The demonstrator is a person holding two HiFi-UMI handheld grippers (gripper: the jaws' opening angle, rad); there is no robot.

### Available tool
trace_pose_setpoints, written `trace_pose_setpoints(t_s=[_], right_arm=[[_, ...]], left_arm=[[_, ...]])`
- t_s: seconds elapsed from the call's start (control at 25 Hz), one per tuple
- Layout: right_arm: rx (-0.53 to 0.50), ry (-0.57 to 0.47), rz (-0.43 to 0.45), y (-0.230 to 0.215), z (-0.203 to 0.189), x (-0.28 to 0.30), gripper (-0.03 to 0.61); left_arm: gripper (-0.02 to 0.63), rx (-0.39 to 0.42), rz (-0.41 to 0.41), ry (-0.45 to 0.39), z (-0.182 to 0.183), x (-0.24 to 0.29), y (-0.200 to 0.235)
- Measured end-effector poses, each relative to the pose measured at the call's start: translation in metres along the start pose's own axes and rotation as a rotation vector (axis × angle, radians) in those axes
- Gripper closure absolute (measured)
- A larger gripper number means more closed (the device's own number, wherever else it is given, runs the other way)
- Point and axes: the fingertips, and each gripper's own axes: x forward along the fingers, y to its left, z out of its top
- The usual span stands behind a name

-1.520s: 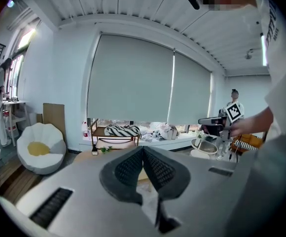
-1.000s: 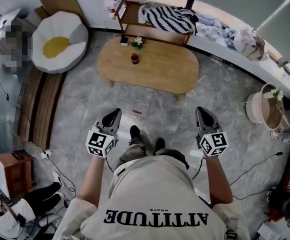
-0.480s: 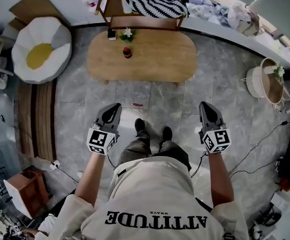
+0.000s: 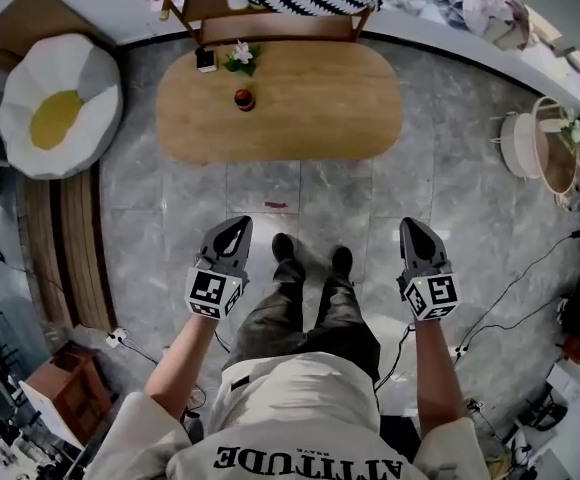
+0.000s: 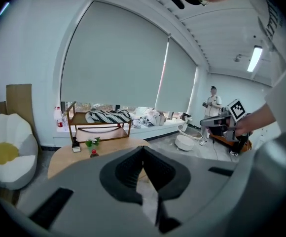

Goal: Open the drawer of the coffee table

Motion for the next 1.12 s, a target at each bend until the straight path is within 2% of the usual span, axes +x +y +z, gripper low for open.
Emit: trace_pose_setpoints(t_s=[0.2,0.36,0.8,1.12], right_arm=[[0.034,0.038,-0.019,-0.007,-0.043,0.04,0.56],[0.065,0.053,-0.034,-0.017,-0.077,0.074,0.56],[0.08,0.14,-0.012,-0.033,-0.156,0.143,0.56],[0.06,0.204,-0.04,-0.07,-0.208,0.181,0.558]], left_arm=[[0.594,-0.058,-0.022,-0.001,-0.034,0.035,0.016],[0.594,-0.06,-0.032,0.007,-0.065,0.067,0.027],[0.594,-0.096,0.019,0.091,-0.15,0.124,0.059],[0.594,-0.109,0.068,0.132,-0.199,0.163,0.072]])
